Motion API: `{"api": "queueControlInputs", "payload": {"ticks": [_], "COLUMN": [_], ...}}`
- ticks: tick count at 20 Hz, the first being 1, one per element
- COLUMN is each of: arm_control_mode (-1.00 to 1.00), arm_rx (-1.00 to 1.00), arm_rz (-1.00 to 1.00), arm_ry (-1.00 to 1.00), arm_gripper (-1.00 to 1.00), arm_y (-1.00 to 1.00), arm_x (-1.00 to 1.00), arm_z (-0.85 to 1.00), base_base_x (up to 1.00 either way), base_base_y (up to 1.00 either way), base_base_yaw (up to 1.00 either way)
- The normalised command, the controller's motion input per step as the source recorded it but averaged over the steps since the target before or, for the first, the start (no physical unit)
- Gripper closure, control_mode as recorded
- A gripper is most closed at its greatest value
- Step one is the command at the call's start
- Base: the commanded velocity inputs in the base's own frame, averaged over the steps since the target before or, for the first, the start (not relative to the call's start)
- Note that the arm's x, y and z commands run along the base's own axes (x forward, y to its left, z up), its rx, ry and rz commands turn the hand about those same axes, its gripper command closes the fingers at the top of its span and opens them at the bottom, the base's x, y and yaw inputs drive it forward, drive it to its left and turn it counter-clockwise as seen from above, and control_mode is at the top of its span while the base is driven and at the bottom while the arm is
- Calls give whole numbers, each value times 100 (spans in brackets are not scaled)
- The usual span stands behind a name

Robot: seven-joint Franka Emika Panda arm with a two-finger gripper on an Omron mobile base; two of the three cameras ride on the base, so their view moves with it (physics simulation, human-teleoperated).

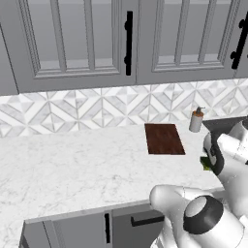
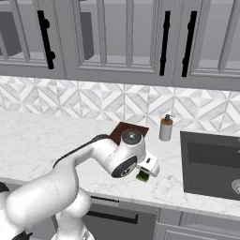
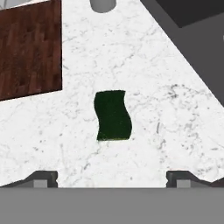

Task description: Pick up the sponge from the counter and clean the cutting board by briefly scrubbing or pressing down on the cutting board. Once finished, release the sponge.

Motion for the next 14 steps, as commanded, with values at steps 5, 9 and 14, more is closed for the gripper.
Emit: {"api": "queueControlInputs", "payload": {"ticks": [5, 9, 14], "arm_control_mode": [-100, -100, -100], "arm_rx": [9, 1, -4], "arm_rz": [0, 2, 4], "arm_ry": [0, -1, -2], "arm_gripper": [-100, -100, -100], "arm_y": [66, 85, 71], "arm_x": [-62, -28, -28], "arm_z": [100, 100, 100], "base_base_x": [0, 0, 0], "base_base_y": [0, 0, 0], "base_base_yaw": [0, 0, 0]}}
